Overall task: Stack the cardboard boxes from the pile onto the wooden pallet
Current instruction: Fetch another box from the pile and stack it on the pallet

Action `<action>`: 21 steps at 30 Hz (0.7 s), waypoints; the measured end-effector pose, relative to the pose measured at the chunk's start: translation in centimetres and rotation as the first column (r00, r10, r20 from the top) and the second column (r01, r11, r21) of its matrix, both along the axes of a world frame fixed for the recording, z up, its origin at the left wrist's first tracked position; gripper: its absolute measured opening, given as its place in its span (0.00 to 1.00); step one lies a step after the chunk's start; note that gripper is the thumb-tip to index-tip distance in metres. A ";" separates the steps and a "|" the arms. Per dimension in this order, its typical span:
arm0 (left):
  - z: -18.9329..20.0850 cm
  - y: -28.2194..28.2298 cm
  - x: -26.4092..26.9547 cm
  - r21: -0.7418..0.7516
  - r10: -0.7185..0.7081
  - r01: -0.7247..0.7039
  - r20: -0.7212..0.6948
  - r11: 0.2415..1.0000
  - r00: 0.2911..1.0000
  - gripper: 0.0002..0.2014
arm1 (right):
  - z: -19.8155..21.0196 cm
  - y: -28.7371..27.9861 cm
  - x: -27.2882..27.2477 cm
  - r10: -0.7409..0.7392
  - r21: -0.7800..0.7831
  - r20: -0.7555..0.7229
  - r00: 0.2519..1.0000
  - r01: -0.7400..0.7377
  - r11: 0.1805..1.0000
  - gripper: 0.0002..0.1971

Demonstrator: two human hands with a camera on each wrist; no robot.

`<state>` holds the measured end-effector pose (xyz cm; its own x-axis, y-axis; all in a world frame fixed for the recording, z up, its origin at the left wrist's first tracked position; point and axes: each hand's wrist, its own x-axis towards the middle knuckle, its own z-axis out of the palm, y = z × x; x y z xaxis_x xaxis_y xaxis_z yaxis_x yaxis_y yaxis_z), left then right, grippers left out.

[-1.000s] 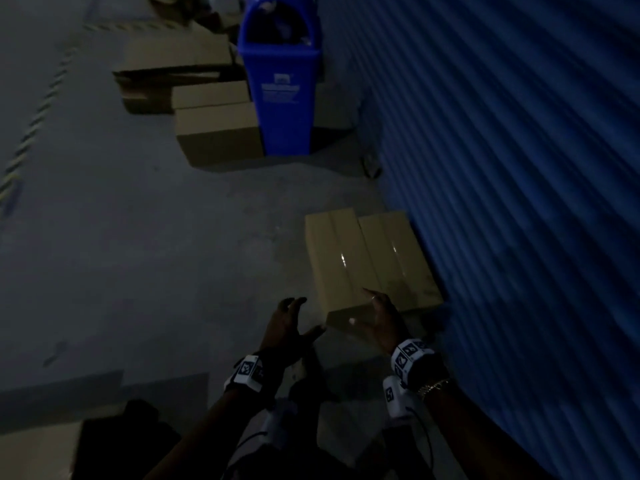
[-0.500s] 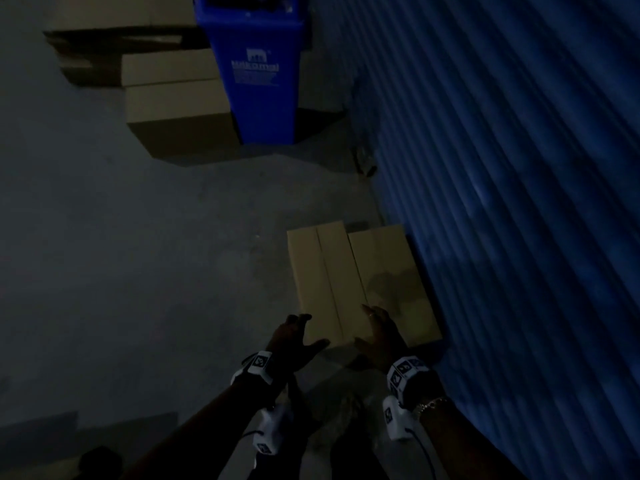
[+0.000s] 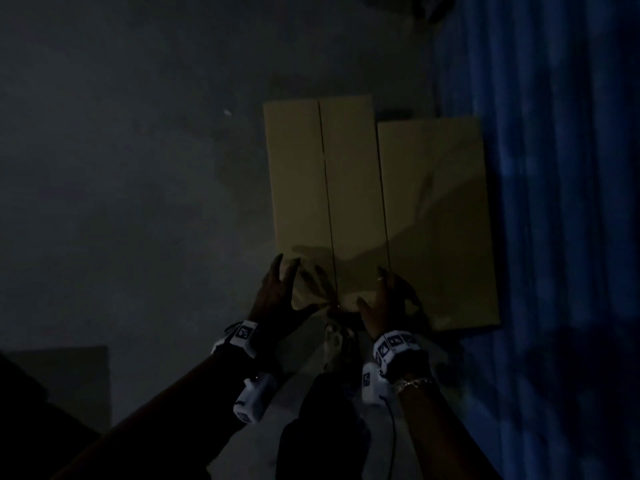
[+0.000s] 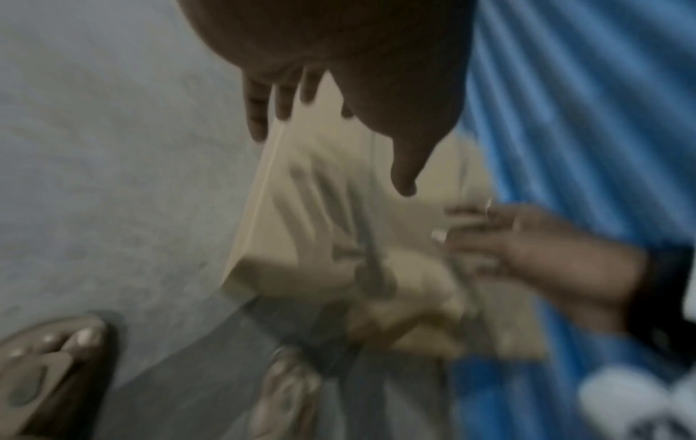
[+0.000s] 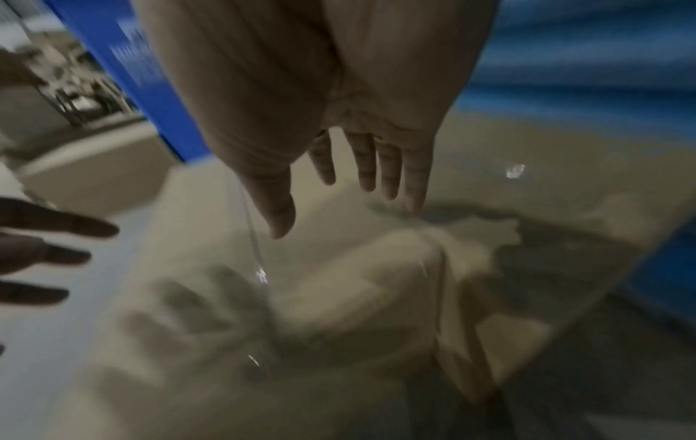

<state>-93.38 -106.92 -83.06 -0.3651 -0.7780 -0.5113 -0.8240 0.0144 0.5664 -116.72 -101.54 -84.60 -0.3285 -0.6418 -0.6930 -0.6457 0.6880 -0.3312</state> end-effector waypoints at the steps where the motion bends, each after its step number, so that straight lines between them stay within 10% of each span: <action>1: -1.6 0.7 0.3 -0.010 -0.011 0.011 -0.034 1.000 0.999 0.53 | -1.2 0.5 0.2 -0.006 0.028 0.022 1.000 0.005 1.000 0.38; 10: -4.8 2.8 2.3 -0.021 0.063 -0.067 -0.155 0.998 0.986 0.61 | -4.1 1.0 1.8 -0.375 -0.123 0.199 0.905 0.402 0.907 0.47; 21: -7.4 -1.3 4.9 0.022 -0.132 0.133 -0.017 0.991 0.991 0.62 | -4.5 -1.3 0.3 0.058 -0.342 0.181 0.982 0.007 0.940 0.56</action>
